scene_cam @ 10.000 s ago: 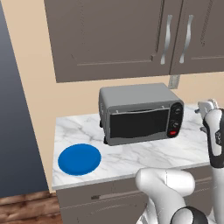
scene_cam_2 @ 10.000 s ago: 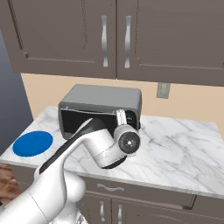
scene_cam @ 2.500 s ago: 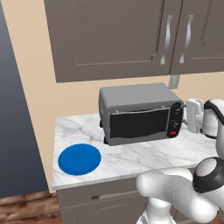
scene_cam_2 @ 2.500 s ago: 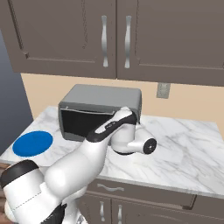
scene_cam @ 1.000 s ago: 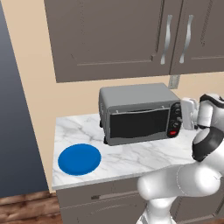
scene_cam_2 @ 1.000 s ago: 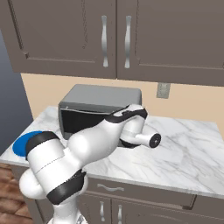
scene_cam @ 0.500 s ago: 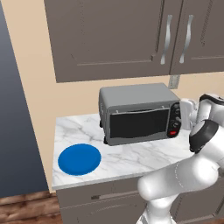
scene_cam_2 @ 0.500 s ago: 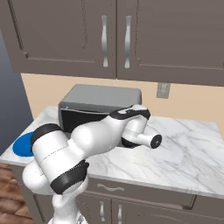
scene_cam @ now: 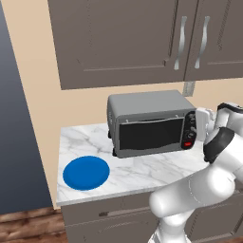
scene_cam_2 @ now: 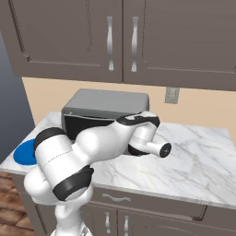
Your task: Pull the toaster oven rack outwards. Pick up the baguette from the plate and place it on the toaster oven rack. Close the toaster oven door fully and set the temperature to the lowest setting.
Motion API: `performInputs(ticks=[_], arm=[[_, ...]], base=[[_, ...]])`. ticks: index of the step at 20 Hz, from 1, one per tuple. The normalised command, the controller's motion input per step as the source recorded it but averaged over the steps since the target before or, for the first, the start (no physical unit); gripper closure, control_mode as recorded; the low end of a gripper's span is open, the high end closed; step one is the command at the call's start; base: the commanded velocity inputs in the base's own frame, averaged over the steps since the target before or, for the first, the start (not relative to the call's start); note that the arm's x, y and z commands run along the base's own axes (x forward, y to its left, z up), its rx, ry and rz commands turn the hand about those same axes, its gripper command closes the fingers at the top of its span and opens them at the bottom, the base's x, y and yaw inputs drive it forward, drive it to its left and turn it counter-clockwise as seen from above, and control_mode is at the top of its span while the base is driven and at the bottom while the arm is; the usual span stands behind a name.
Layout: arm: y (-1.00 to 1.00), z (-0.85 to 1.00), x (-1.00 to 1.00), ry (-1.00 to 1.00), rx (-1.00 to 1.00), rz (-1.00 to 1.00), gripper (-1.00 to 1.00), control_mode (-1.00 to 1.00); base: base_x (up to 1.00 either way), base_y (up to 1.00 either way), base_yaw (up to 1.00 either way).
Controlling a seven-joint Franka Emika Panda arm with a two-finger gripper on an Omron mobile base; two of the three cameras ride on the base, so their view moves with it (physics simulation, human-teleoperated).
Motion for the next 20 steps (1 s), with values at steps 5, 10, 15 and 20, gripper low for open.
performInputs(ticks=[5,10,15,20], arm=[[-0.01,0.00,0.24,0.00,0.00,0.00,-1.00,-1.00],[-0.05,0.00,0.20,0.00,0.00,0.00,1.00,-1.00],[-0.09,0.00,0.23,0.00,0.00,0.01,1.00,-1.00],[-0.18,0.00,0.28,0.00,-0.01,0.05,1.00,-1.00]], base=[[0.00,0.00,0.00],[0.00,0.00,0.00],[0.00,0.00,0.00],[0.00,0.00,0.00]])
